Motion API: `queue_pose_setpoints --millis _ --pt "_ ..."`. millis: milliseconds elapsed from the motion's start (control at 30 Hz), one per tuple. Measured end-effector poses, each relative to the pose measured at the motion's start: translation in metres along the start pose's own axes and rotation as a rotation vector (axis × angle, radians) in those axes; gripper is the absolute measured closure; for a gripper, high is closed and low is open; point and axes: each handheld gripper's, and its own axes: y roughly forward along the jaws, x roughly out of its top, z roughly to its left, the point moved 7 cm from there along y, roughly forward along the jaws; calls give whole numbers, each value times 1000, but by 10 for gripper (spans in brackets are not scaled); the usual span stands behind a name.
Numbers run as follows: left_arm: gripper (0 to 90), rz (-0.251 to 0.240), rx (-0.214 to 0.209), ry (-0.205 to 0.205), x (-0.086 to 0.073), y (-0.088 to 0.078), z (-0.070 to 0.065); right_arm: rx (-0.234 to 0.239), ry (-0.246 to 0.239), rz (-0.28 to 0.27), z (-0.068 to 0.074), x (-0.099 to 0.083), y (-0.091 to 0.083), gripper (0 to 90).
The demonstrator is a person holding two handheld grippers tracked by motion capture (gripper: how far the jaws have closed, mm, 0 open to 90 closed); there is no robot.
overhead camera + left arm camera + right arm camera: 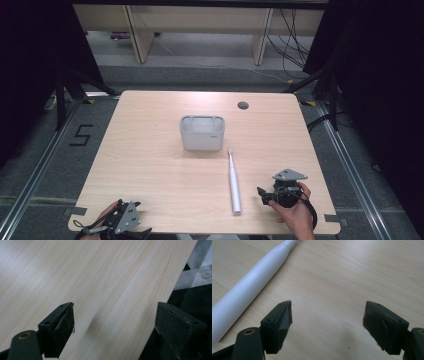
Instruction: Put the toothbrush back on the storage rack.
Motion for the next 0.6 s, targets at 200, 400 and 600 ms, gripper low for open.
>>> queue_pose_setpoints --millis 200,400,600 --pt "156 -17 3 -20 1 1 -1 -4 2 55 5 -2 1 271" --pt "156 -16 -4 -19 1 1 -2 4 -14 56 7 3 0 302" --pt "156 6 -13 3 0 0 -1 14 -19 63 9 6 1 317"
